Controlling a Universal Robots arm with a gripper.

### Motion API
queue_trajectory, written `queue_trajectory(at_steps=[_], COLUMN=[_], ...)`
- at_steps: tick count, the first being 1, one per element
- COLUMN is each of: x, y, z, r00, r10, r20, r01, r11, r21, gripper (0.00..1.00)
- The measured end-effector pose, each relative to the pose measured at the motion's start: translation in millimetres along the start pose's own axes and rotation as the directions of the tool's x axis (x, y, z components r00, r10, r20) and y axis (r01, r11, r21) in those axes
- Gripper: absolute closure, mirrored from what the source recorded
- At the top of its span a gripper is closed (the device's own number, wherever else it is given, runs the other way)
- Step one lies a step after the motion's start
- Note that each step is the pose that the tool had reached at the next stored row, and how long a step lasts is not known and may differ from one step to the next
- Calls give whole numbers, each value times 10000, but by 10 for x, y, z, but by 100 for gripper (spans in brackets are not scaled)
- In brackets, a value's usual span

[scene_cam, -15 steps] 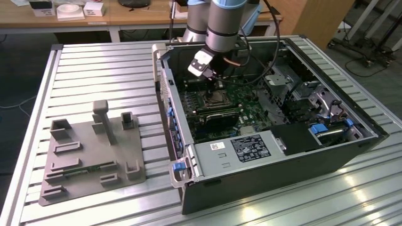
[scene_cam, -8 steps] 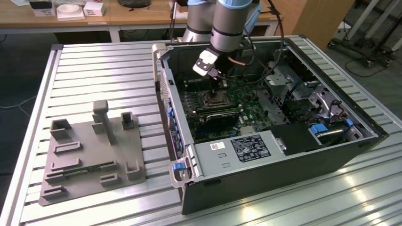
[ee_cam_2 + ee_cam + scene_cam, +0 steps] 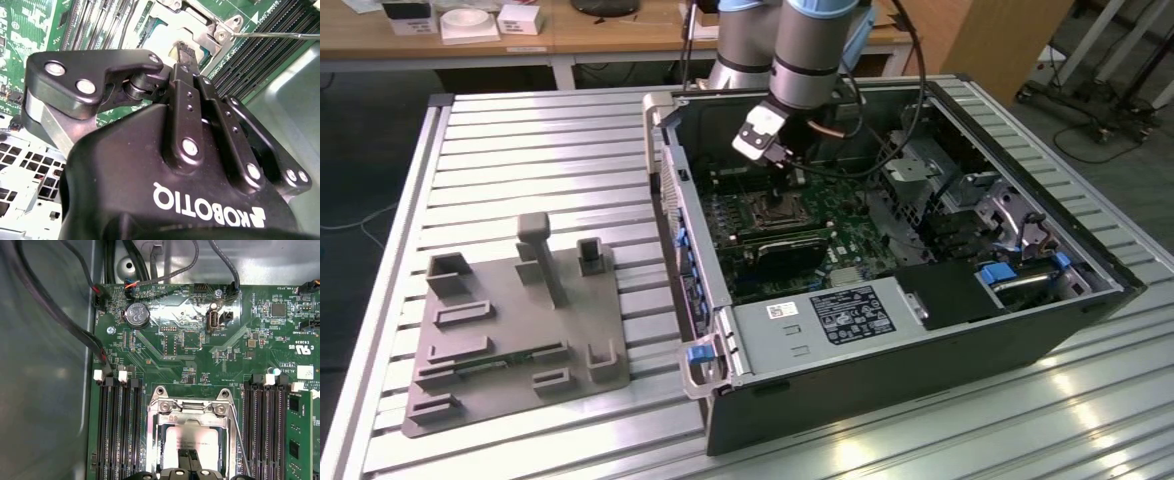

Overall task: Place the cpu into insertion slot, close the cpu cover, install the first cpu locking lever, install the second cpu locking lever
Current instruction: 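Close the cpu cover, then install the first cpu locking lever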

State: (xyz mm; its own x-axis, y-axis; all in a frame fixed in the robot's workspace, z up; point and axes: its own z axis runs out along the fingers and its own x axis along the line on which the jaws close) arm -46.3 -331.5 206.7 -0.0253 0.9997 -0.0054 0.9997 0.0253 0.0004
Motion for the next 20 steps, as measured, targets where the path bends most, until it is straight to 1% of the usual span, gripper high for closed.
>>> queue_trajectory(at_steps=[6, 12, 20], x=[1, 3, 3], y=[4, 47, 48], z=[-7, -6, -6], r00=[10000, 10000, 10000], r10=[-1, 0, 0], r20=[1, 0, -1], r01=[1, 0, 0], r11=[10000, 10000, 10000], r21=[-1, -2, -2], gripper=[90, 90, 90])
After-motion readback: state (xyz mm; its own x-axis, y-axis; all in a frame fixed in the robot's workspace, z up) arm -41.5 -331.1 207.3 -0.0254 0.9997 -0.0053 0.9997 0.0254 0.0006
